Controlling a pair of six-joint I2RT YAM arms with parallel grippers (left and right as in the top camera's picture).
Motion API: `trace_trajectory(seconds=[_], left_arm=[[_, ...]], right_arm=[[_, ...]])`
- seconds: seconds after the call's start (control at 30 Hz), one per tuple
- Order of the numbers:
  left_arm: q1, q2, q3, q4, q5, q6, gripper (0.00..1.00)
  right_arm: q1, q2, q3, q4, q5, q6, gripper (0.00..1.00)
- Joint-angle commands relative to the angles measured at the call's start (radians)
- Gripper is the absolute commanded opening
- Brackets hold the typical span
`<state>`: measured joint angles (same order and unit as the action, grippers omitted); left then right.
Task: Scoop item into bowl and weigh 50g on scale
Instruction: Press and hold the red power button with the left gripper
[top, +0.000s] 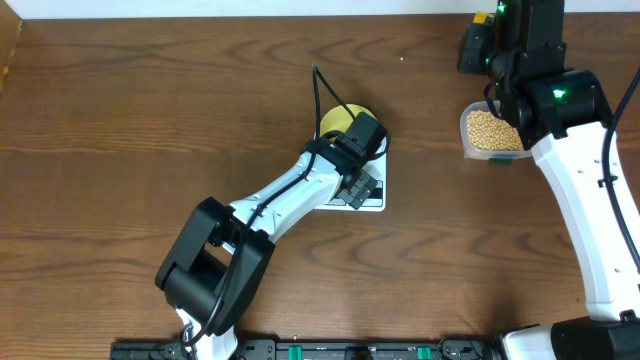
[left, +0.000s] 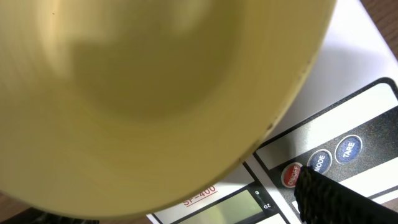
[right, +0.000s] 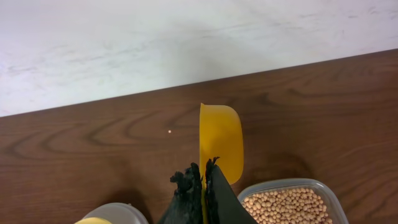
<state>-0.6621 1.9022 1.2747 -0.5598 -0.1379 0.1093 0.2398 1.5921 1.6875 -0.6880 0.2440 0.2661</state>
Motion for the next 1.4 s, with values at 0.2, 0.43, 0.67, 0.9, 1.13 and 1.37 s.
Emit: trace_trajectory(seconds=[0.2,0.43,0.67,0.9,1.13,1.37], left_arm=[[0.001,0.006,-0.011,0.002,-0.018,0.006,0.98],[0.001,0.006,-0.023,0.013,-0.017,0.001,0.97],[0.001,0.006,-0.044,0.053,-0.017,-0.017,0.97],[0.002,0.006,-0.045,0.052,-0.017,-0.017,0.98],[0.002,0.006,-0.050,0.056,-0.018,-0.016,0.98],[0.002,0.006,-0.076,0.089,-0.032,-0.016,0.97]], right_arm=[[0.002,-0.014,0.014,0.000,0.012,-0.005,0.01],[0.002,-0.014,0.014,0.000,0.011,-0.005,0.01],[0.002,-0.014,0.014,0.000,0.012,-0.005,0.01],[0.002,-0.014,0.014,0.000,0.011,-0.005,0.01],[0.002,-0.014,0.014,-0.005,0.011,-0.005,0.01],[0.002,-0.014,0.014,-0.004,0.012,-0.005,0.01]])
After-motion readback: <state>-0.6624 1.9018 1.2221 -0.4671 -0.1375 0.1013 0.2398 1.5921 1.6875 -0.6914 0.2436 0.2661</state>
